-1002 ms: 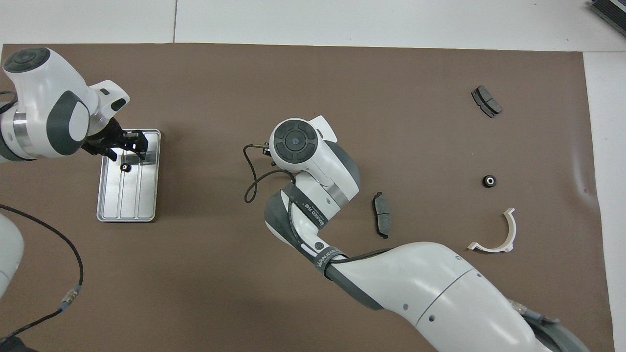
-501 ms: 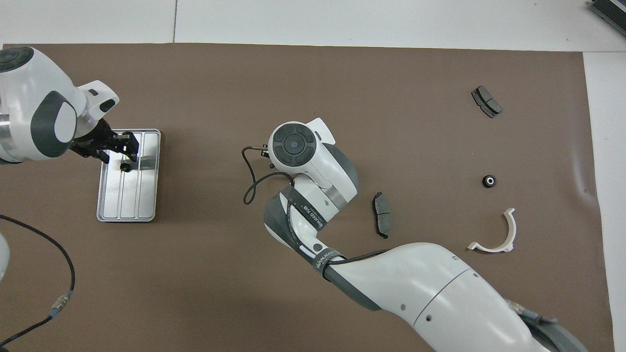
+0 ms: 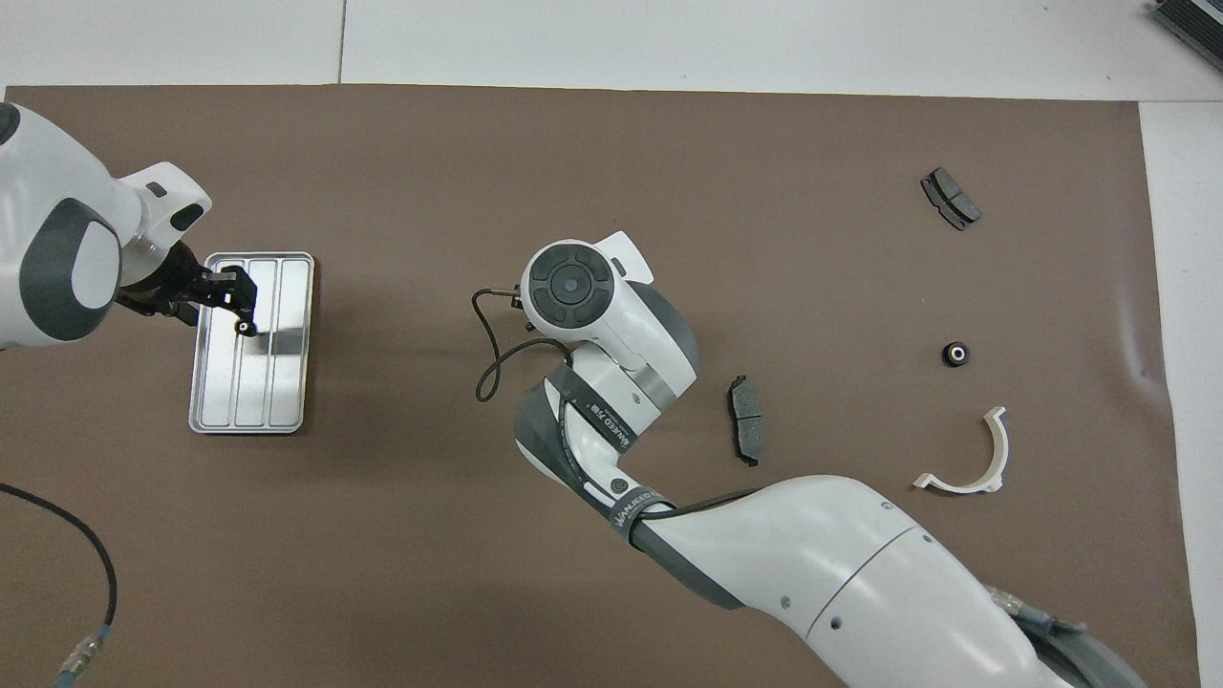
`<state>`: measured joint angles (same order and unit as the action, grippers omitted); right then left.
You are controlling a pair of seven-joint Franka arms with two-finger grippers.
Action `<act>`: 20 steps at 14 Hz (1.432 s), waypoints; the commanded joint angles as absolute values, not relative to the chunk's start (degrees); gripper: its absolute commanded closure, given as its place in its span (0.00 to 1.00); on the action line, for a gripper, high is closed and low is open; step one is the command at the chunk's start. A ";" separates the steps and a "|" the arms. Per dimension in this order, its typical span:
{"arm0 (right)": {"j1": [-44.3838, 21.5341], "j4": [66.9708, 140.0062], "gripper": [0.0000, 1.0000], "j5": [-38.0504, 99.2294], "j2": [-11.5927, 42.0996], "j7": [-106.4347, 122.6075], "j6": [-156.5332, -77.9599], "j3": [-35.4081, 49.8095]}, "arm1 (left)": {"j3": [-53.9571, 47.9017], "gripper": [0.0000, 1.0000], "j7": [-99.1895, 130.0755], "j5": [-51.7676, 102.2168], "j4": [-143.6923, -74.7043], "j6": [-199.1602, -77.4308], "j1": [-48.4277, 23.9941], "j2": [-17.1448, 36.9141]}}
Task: Place bearing gear from tray to pile
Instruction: 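Grasp the third gear with the left gripper while the right gripper carries, then place the second gear by the pile with the right gripper while the left lifts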
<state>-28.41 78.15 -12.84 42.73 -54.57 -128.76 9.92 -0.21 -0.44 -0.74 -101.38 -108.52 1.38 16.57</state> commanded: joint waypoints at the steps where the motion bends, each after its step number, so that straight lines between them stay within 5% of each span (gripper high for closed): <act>1: -26.46 78.66 1.00 -14.68 40.53 -56.78 -127.36 10.20 | -0.26 0.30 -1.32 -0.53 -110.72 -114.15 1.41 10.12; 3: -24.53 81.80 1.00 -14.68 37.81 -55.99 -127.61 10.20 | -0.26 0.30 -1.32 -0.53 -115.12 -119.33 1.58 8.71; 10: -12.94 115.19 1.00 -13.62 16.28 -43.79 -142.19 10.55 | -0.26 0.30 -1.23 -0.53 -118.92 -133.85 1.50 12.82; 20: 2.27 129.36 1.00 -5.19 7.48 -11.81 -140.80 10.55 | -0.26 0.34 -2.46 -0.53 -119.00 -138.16 1.76 15.29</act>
<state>-0.88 125.74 -7.17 10.23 -17.45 -140.27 9.70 -0.19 -1.14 -0.74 -118.29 -136.91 1.31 15.46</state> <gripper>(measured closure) 0.652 0.317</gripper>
